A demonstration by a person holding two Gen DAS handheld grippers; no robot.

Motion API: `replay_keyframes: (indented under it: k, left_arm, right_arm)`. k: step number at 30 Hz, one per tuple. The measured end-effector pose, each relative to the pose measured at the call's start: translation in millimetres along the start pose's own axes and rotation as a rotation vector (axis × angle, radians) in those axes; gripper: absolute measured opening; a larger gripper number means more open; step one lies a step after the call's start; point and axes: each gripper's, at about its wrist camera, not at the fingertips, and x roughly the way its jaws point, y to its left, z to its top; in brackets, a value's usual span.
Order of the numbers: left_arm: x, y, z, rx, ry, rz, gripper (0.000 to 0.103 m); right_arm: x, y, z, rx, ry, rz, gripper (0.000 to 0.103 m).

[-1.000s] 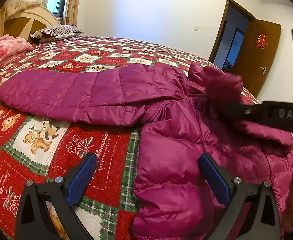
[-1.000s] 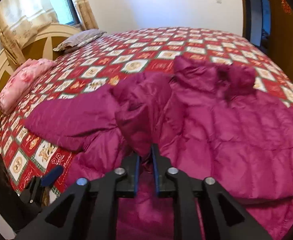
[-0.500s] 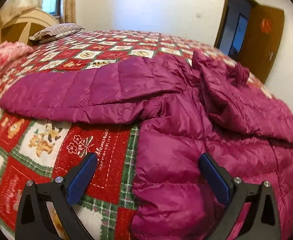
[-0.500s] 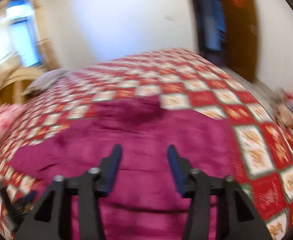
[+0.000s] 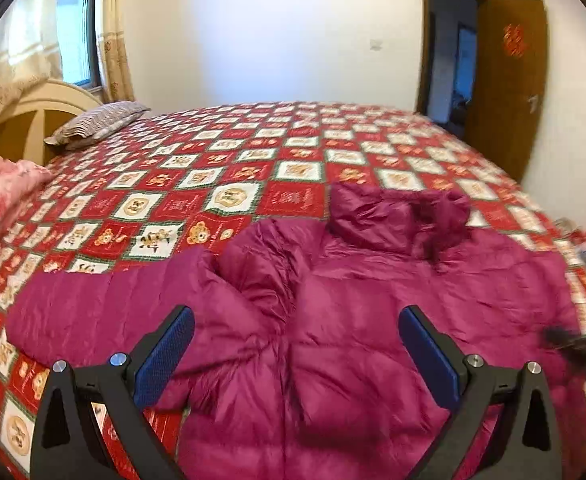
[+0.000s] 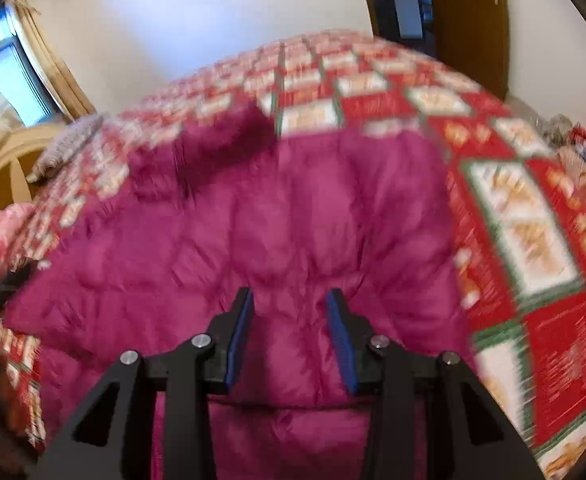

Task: Fold large clothes
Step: 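Fold the held sleeve across the jacket body and release with the right gripper, then grasp the other sleeve cuff with the left gripper and lift it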

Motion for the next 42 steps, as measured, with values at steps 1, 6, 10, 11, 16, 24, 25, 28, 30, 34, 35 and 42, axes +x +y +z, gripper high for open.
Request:
replay_keyframes:
  k: [1,6,10,11,16,24,25,28,30,34,35,42]
  left_arm:
    - [8.7,-2.8,-0.5,0.0,0.015,0.029,0.102]
    - [54.5,-9.1,-15.7,-0.007,0.11,0.149,0.102]
    - [66.1,-12.0,-30.8,-0.003,0.122,0.163,0.102]
    - [67.5,-12.5,-31.9,0.0,0.125,0.158,0.102]
    - [79.3,-14.2,-35.0,-0.003,0.152,0.155,0.102]
    - [77.0,-3.5,-32.5,-0.067,0.16,0.069,0.102]
    - [70.1,4.3,-30.8,-0.093,0.15,0.029,0.102]
    - [27.1,43.2,-24.0,-0.207,0.027,0.001,0.102]
    - [4.5,78.2,-15.9,-0.249,-0.016,0.005,0.102]
    - [-19.6,167.3,-9.9,-0.323,-0.063,0.184,0.102]
    - [-21.8,198.9,-12.4,-0.379,-0.06,0.259,0.102]
    - [19.2,337.4,-56.5,-0.827,0.096,0.356,0.102]
  right_arm:
    - [-8.7,-6.4,4.3,0.002,-0.03,-0.013,0.042]
    - [1.3,-32.8,34.0,0.04,-0.067,-0.117,0.043]
    - [48.3,-41.6,24.8,0.03,0.018,-0.168,0.042]
    - [54.8,-42.6,18.1,0.02,0.01,-0.176,0.042]
    - [52.1,-40.3,9.1,-0.021,-0.032,-0.216,0.043]
    - [50.6,-32.8,3.9,-0.07,-0.046,-0.254,0.052]
    - [50.8,-32.1,3.6,-0.074,-0.047,-0.259,0.052]
    - [50.9,-33.2,4.0,-0.07,-0.052,-0.255,0.053]
    - [51.1,-33.9,4.2,-0.068,-0.053,-0.249,0.054]
    - [50.7,-30.9,3.6,-0.079,-0.054,-0.261,0.056]
    - [50.8,-30.2,3.2,-0.082,-0.054,-0.264,0.057]
    - [52.2,-28.4,2.5,-0.093,-0.053,-0.274,0.059]
